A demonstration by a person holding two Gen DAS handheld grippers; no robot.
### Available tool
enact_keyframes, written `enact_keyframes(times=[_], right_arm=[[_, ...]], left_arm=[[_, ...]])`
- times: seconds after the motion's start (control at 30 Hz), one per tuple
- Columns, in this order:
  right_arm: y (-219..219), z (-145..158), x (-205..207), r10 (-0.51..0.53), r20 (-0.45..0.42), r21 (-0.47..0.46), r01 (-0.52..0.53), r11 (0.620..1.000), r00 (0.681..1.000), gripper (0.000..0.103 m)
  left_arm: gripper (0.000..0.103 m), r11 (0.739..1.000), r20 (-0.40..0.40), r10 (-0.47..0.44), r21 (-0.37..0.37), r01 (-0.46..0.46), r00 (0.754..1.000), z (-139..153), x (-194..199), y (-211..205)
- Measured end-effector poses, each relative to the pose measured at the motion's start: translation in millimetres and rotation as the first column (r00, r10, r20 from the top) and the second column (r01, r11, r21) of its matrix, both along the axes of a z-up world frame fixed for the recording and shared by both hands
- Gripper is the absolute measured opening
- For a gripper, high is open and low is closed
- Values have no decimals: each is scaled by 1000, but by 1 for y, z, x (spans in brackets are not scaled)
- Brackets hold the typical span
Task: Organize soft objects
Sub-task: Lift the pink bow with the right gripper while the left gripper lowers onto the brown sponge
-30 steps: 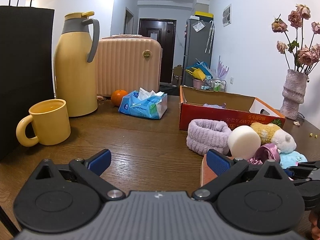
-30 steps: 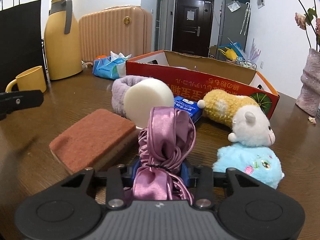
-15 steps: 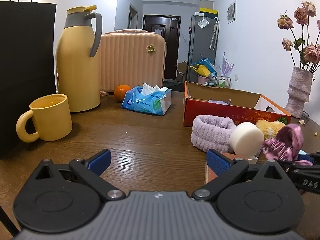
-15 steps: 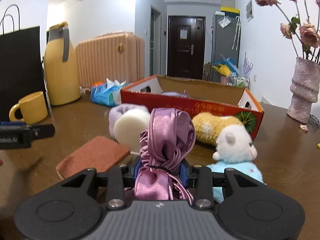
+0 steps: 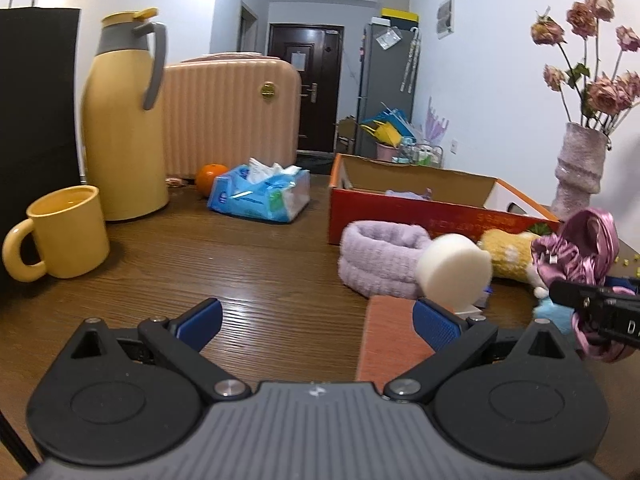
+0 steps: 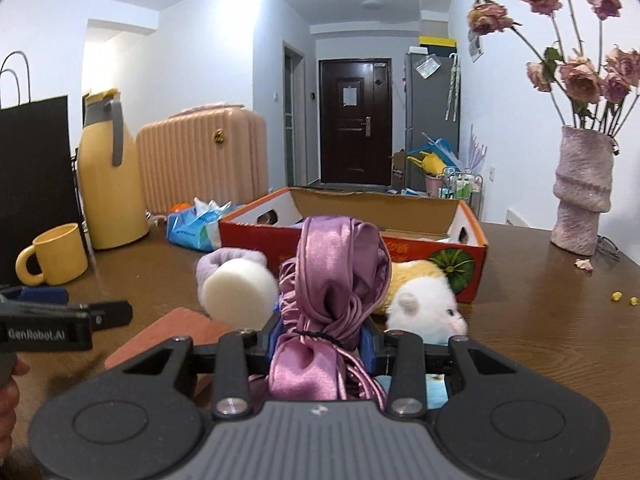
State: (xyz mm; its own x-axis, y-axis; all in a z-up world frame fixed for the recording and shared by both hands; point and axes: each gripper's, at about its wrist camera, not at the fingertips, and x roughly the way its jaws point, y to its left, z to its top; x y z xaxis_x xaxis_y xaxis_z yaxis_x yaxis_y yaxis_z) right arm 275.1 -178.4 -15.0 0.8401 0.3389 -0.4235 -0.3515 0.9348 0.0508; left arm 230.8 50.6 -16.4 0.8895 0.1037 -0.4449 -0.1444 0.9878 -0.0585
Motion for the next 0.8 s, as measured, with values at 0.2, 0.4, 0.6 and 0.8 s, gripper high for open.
enact_keyframes(times=[0.2,0.4,0.6,0.8], right_arm=[[-20,4,-1,-40,20,25,39,999,999,37],[-39,6,0,-73,28,44,72,996,997,37],[-51,6,-3,-90,38,53,88,995,995,37],[-59,5,-1,-106,34,52,104,993,994,37]], left_arm=[[103,999,-22,-37,8,37,999,-3,5,-19],[103,997,-42,-69,12,70,997,-7,10,-35],[103,995,-74,-100,20,101,992,-11,18,-48],[103,993,-126,-112,25,116,986,-18,29,-54]])
